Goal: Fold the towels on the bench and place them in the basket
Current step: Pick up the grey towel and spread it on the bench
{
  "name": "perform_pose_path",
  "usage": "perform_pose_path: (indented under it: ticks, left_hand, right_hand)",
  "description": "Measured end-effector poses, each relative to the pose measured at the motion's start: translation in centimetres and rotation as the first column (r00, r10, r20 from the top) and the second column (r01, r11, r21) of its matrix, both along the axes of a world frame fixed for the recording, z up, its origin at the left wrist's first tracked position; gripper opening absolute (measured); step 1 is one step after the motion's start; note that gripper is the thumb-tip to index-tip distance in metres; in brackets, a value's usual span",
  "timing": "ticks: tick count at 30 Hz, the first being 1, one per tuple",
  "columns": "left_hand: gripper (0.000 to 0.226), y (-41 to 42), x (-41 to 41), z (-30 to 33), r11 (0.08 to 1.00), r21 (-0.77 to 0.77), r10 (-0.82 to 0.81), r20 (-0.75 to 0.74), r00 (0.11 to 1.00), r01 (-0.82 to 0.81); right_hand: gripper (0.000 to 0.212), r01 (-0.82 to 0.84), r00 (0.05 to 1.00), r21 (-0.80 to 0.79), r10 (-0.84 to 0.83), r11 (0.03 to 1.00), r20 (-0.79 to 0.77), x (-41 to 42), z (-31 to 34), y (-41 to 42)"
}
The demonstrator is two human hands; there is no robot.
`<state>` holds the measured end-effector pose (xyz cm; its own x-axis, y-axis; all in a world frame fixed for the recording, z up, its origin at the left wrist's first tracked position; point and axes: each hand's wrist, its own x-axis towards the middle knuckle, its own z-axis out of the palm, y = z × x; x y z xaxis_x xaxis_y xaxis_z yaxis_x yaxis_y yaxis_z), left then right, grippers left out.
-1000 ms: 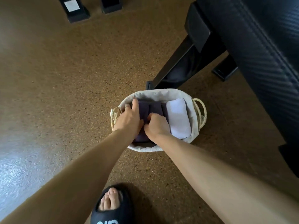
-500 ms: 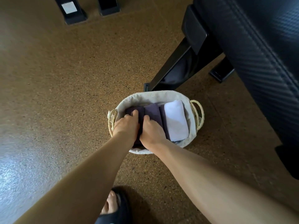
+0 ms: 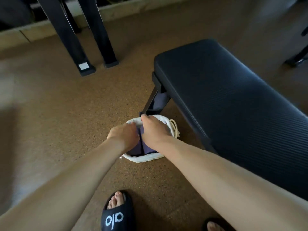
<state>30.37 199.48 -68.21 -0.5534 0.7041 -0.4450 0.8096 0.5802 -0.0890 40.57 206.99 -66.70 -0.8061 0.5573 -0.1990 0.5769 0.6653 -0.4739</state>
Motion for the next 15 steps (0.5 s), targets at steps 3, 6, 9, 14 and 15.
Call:
perform_pose_path:
  ticks: [3,6,9,14,15]
  left_hand:
    - [0.028,-1.2,2.6,7.1,0.994,0.109,-0.013,0.034,0.999,0.009]
    - [0.016,-2.6,7.0,12.9,0.975,0.22,-0.05,0.087,0.995,0.03]
    - [0.013,-2.7,13.3,17.3,0.936,0.341,-0.166,0.201,0.965,0.091]
    - [0.013,-1.5,27.1,22.0,0.822,0.47,-0.483,0.28,0.83,0.32]
    - [0.014,-1.4,29.8,22.3,0.808,0.479,-0.519,0.303,0.799,0.343]
  right_hand:
    - [0.034,-0.002,0.992,0.017,0.004,1.0,-0.128,4.7,6.5,-0.7]
    - [0.038,0.058,0.977,0.035,-0.05,0.998,-0.21,10.6,11.7,-1.6]
    - [0.035,0.181,0.957,0.06,-0.162,0.982,-0.24,17.5,15.0,-1.6]
    - [0.023,0.37,0.922,0.059,-0.358,0.927,-0.148,32.1,18.2,-0.3]
    - [0.021,0.399,0.913,0.065,-0.391,0.914,-0.113,35.1,18.6,0.0]
